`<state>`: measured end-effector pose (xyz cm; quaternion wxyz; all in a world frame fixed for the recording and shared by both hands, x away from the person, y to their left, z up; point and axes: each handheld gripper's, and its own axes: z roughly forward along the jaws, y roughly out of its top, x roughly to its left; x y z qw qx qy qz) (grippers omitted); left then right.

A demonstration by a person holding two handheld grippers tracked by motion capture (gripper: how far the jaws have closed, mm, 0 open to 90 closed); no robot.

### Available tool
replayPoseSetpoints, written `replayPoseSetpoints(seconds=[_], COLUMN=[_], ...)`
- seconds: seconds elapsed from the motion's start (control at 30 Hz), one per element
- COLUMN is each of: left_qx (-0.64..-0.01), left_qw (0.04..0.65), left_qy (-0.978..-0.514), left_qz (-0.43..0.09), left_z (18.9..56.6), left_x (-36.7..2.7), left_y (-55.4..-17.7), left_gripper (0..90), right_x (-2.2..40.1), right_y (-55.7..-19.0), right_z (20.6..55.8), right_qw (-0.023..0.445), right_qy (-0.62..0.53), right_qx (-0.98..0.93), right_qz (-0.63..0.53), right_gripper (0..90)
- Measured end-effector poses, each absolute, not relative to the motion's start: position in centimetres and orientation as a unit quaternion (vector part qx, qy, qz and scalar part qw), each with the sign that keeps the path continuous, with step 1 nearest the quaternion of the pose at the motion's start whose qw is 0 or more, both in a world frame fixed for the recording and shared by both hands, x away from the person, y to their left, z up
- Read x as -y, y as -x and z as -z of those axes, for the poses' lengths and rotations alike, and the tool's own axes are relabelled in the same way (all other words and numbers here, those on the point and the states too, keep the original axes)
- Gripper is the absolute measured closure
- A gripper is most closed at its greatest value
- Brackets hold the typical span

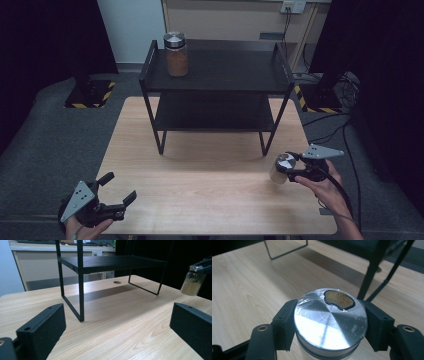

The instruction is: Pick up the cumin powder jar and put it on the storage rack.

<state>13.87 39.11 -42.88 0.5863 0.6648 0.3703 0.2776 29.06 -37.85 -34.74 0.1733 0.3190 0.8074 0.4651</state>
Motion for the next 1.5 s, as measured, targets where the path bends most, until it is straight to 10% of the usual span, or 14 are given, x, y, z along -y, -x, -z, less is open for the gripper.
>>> replayPoseSetpoints(seconds=[1.5], left_qx=[-0.377], left_qw=[0.583], left_qy=[-0.668], left_qz=[-0.269], left_z=[42.8], left_x=[-39.0], left_y=[-14.0], left_gripper=[0.0], right_x=[29.9], right_y=[-36.4], right_z=[12.1], right_qw=[0.106], right_qy=[-0.18], right_qx=[-0.856], right_qz=[-0.473], right_gripper=[35.4])
